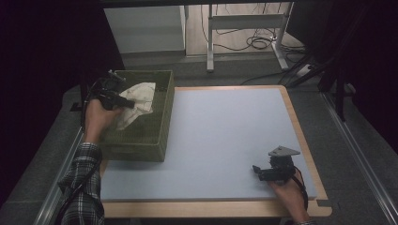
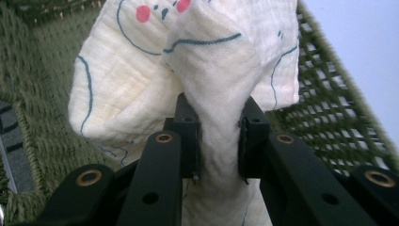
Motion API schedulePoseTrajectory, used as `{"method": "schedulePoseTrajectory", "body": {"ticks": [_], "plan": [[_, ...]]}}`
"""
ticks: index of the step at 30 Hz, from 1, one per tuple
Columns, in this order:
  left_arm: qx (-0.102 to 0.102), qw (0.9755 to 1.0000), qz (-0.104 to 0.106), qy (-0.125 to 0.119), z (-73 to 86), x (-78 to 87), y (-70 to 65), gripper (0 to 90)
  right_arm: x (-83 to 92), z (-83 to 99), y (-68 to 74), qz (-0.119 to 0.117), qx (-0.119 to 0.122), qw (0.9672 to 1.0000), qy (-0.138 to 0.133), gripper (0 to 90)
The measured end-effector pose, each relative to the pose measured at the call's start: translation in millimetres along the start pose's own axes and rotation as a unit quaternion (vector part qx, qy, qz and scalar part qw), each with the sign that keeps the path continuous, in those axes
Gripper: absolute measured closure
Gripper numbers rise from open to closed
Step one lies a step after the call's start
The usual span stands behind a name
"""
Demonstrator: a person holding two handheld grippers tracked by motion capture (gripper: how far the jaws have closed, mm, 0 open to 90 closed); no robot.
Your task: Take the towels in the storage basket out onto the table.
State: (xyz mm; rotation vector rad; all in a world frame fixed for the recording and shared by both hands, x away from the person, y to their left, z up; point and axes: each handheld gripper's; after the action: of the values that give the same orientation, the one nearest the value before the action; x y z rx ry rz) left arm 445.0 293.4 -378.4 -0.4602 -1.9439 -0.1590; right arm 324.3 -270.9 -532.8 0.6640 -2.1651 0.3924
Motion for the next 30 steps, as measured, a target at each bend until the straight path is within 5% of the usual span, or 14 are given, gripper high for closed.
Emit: {"method": "schedulePoseTrajectory", "body": {"ticks": [17,30], "plan": [[-0.039,0.9987,0.013,-0.030,-2.2,43.6,-36.1,74.2,0.0,0.0,0.0,0.000,0.000,1.0000,0.000,8.0],[-0.083,0.9947,0.039,-0.047,-19.8,57.3,-80.0,73.7,0.0,0.0,0.1,-0.001,0.000,1.0000,0.000,8.1]]}}
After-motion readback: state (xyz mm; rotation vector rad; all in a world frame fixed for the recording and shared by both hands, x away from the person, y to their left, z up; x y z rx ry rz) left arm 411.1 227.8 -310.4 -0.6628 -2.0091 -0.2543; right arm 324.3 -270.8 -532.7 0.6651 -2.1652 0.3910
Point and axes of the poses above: each handheld gripper's, and its own axes: x roughly backward along the jaws, z roughly out of its underside, y roughly to its left, and after that the axes turned 8 degrees about y, right-handed
